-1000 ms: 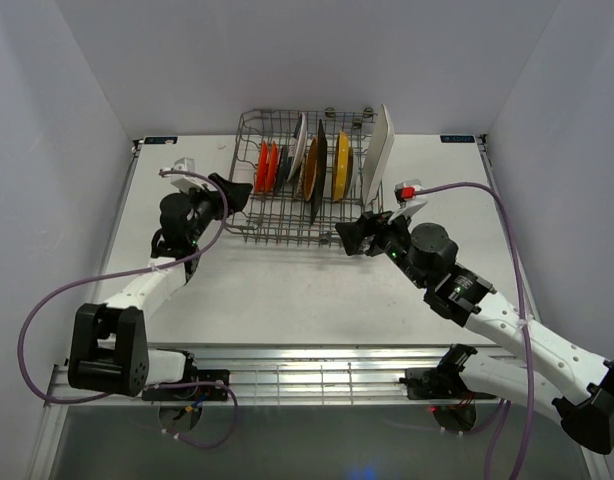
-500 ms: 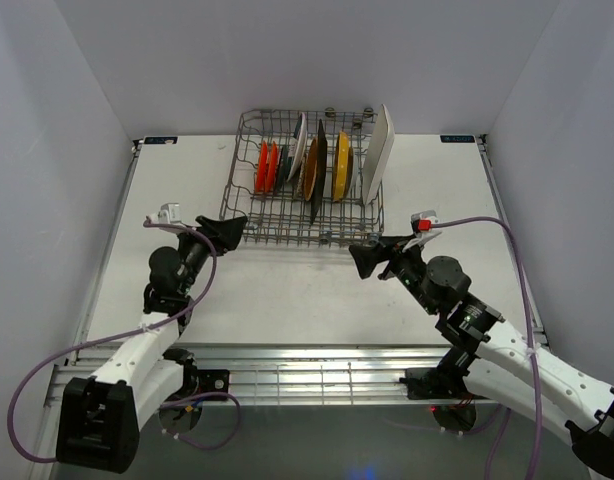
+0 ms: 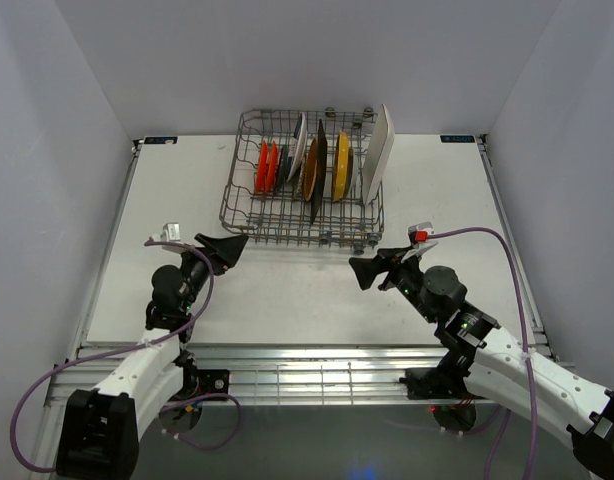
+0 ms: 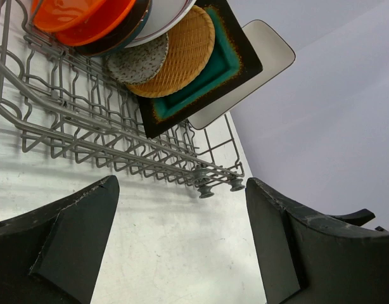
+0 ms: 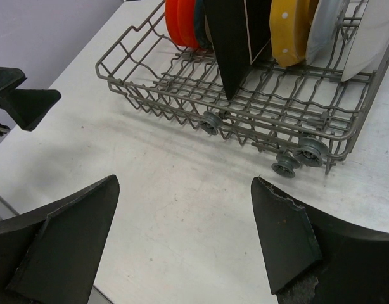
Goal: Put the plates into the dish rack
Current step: Reset both arms
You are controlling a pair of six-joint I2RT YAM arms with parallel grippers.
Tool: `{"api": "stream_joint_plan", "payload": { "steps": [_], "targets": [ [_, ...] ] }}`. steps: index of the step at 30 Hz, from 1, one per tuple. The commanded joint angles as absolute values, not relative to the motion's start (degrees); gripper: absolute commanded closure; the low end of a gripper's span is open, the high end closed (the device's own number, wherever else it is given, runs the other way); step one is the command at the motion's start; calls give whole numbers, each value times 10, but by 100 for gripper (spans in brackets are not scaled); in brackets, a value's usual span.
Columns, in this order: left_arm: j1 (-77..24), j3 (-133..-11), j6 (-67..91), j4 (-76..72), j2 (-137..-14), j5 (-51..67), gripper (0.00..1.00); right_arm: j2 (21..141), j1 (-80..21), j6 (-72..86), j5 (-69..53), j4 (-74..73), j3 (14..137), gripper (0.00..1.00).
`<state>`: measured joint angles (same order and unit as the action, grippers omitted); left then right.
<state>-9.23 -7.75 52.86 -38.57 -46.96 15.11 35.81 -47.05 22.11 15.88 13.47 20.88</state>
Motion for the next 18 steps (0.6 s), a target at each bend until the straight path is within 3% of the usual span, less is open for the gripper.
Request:
{"api": "stream_joint_plan", "payload": {
  "steps": [1,18],
  "targets": [
    [-95,-75,527,-403,-459,158,9,352,-473,221,150,160,234,10],
    [-95,-56,523,-401,-444,165,9,358,-473,231,164,132,244,10]
  ]
}}
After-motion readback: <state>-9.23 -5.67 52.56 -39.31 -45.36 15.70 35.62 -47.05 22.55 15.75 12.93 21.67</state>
